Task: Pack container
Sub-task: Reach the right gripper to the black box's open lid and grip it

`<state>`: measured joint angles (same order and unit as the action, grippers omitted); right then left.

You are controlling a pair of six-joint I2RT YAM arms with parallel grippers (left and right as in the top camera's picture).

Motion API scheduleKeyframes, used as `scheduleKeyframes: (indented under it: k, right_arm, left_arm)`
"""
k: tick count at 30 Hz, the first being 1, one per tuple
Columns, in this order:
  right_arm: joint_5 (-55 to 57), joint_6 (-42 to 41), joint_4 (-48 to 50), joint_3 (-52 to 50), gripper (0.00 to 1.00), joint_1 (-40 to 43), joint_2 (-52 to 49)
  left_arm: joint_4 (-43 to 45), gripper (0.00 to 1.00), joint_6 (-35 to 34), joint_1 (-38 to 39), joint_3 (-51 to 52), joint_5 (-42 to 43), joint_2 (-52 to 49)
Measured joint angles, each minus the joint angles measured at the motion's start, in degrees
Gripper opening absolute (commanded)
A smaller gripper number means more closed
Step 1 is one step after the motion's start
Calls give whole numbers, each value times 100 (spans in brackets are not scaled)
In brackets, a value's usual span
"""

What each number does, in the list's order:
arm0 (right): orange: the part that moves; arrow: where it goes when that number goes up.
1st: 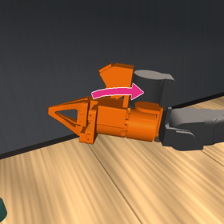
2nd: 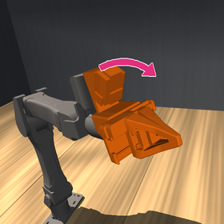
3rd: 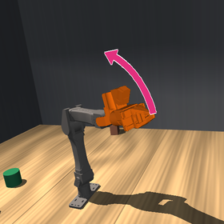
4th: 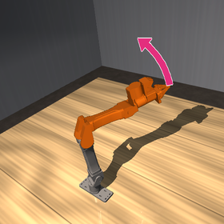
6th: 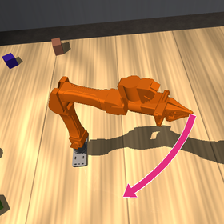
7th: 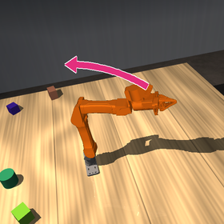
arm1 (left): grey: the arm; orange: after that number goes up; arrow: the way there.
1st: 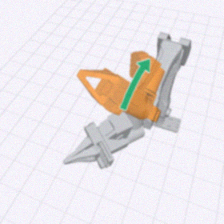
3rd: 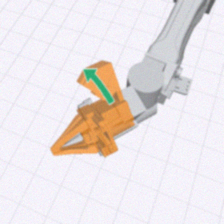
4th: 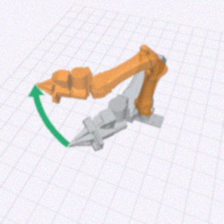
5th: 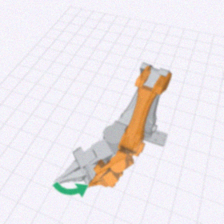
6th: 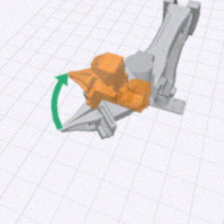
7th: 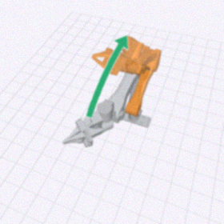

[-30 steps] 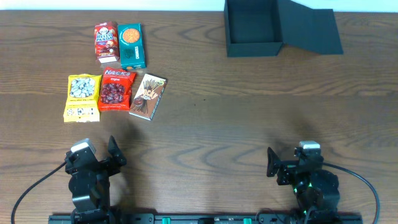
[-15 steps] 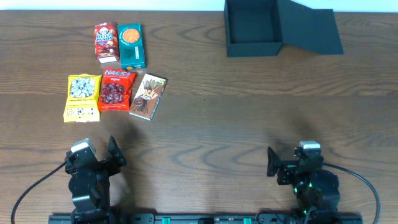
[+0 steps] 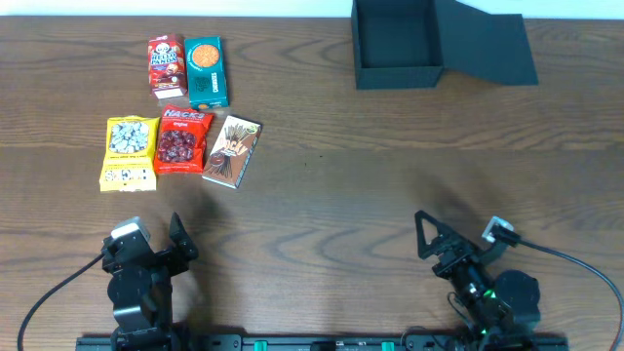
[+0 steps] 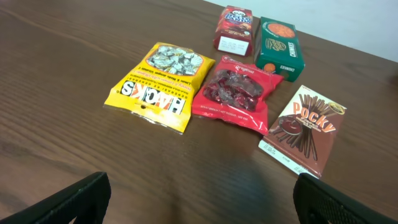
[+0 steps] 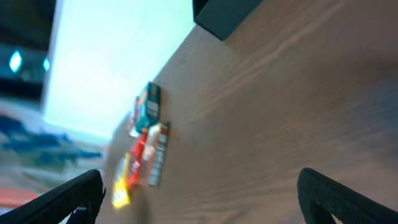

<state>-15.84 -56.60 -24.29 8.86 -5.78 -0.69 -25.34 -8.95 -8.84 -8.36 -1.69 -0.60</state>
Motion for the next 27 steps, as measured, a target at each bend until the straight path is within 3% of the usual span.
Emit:
scheduleKeyframes:
  k: [7,12,20,27]
  right_arm:
    - [339,-503,2277,7,99,0,-640]
    - [564,-601,2726,286,99,0,-2647]
    - [857,-621,2824,2579,99,166,-6583]
    - [831,-826,2634,4756,97,332,-9167]
  left_arm:
    - [-4,95,0,0,0,0,2]
    - [13,95,2,0,0,0,4]
    - [4,95,0,0,0,0,2]
    - [7,95,0,0,0,0,2]
